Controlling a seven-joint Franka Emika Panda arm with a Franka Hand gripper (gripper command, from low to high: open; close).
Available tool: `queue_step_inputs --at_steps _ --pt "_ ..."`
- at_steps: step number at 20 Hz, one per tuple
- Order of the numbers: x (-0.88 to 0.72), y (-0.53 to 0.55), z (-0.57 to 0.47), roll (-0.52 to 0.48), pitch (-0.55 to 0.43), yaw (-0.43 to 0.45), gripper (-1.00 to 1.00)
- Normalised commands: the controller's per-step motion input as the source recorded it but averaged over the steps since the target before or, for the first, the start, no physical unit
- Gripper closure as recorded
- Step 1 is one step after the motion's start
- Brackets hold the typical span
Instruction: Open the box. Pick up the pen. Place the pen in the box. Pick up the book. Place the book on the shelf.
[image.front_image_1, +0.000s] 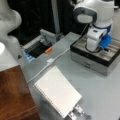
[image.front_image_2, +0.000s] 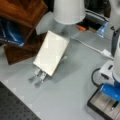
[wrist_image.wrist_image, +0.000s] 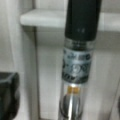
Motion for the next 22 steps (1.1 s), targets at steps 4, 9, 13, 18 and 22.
queue_step_inputs --at_steps 4,9,13,18,22 --pt "-0.27 -0.18 -0.01 -0.087 -0.118 -0.097 -1.00" --pt "-0.19 -0.22 0.10 -0.081 -0.058 -0.031 -1.00" --pt "-0.08 -0.31 0.26 -0.101 0.031 0.087 -1.00" --pt "0.03 -0.37 0.27 -0.077 0.079 0.188 -1.00" --pt "0.13 -0.41 0.19 -0.086 0.125 0.267 -1.00"
